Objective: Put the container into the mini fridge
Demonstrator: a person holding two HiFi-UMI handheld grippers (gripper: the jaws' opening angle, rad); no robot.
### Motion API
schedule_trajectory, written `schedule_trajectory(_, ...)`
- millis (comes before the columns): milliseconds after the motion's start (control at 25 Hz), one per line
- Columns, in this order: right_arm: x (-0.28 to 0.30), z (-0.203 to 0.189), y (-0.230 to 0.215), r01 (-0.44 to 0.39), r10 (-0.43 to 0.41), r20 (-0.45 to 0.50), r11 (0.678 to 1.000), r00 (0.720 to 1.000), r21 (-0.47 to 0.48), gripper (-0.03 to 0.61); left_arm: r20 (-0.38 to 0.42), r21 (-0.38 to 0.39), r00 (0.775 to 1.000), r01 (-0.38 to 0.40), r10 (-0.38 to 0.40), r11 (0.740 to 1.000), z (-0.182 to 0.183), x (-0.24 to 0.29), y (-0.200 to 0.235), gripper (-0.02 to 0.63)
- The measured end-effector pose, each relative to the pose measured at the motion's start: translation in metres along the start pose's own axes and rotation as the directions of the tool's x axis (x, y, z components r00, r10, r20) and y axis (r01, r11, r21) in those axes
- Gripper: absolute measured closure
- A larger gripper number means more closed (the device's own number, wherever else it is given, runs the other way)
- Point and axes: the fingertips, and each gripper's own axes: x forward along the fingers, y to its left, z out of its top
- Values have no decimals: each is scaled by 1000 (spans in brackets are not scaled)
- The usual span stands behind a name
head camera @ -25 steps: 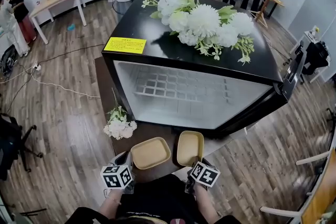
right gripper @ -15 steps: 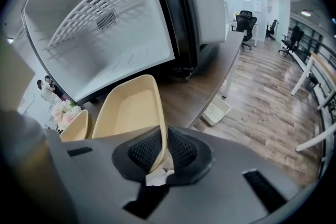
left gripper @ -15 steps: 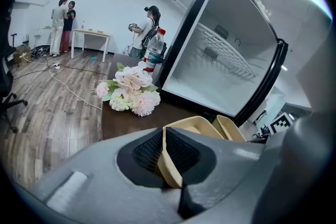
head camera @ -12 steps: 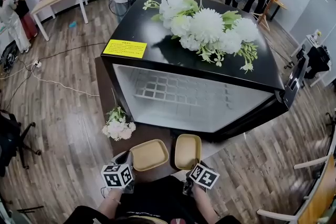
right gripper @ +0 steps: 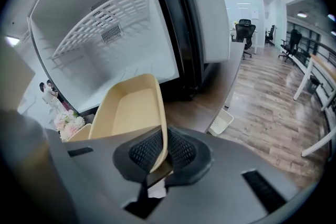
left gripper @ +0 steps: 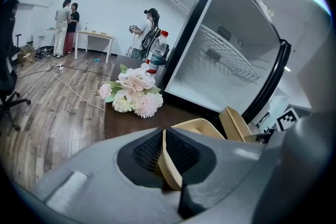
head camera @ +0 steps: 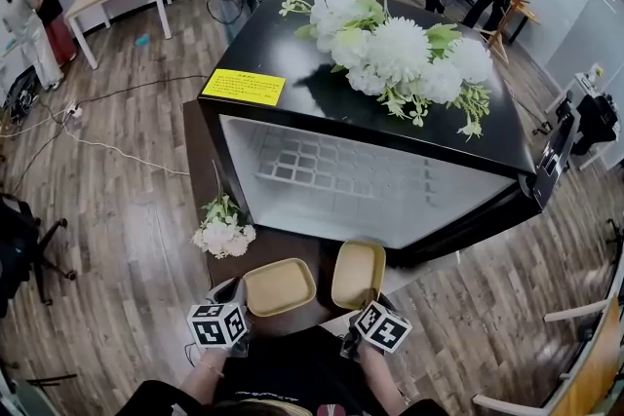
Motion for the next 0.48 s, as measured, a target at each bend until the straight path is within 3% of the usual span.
schedule_trajectory(480, -7, 10, 11, 11, -9, 53, 999, 999, -38, 557, 28, -7, 1000, -7, 8, 1000, 1, -3, 0, 603)
